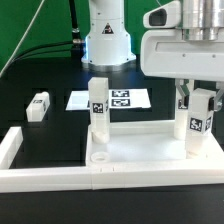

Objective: Assemble desk

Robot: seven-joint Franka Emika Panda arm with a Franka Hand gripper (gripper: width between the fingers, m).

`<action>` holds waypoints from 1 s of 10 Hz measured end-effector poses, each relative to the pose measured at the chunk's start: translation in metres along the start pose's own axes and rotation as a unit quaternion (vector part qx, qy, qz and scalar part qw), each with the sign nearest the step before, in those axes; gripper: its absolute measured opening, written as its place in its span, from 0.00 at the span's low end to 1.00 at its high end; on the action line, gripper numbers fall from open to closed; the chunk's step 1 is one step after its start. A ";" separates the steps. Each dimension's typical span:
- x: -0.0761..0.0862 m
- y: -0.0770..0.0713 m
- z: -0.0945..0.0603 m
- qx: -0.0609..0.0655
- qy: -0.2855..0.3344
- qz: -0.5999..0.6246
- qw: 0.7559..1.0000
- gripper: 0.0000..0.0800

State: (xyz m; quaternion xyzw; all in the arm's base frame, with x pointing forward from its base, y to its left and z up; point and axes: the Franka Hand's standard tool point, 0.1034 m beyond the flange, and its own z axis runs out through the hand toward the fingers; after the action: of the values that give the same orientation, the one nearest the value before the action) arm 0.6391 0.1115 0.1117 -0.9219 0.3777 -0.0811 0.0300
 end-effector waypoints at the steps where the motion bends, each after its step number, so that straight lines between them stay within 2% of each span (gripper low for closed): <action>1: 0.000 0.001 0.000 -0.002 -0.002 0.048 0.999 0.37; 2: -0.002 0.003 0.000 -0.013 -0.013 0.140 0.990 0.37; 3: -0.003 0.003 0.000 -0.013 -0.028 0.242 0.970 0.36; 4: -0.005 0.002 0.000 -0.007 -0.042 0.330 0.943 0.36; 5: -0.004 0.001 0.001 0.006 -0.053 0.410 0.911 0.36; 6: -0.004 0.003 0.002 0.009 -0.053 0.432 0.900 0.36; 8: -0.004 0.003 0.002 0.009 -0.053 0.423 0.905 0.36; 9: -0.002 0.002 0.001 0.009 -0.046 0.373 0.927 0.38; 10: 0.000 0.000 0.002 0.008 -0.034 0.268 0.963 0.38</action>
Offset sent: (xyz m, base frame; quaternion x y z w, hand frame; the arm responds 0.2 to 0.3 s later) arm -0.0001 0.0139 0.0006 0.0057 -0.1017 0.4675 0.8781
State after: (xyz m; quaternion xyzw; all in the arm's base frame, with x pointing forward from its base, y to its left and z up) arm 0.6398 0.1115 0.1102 -0.7888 0.6091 -0.0417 0.0713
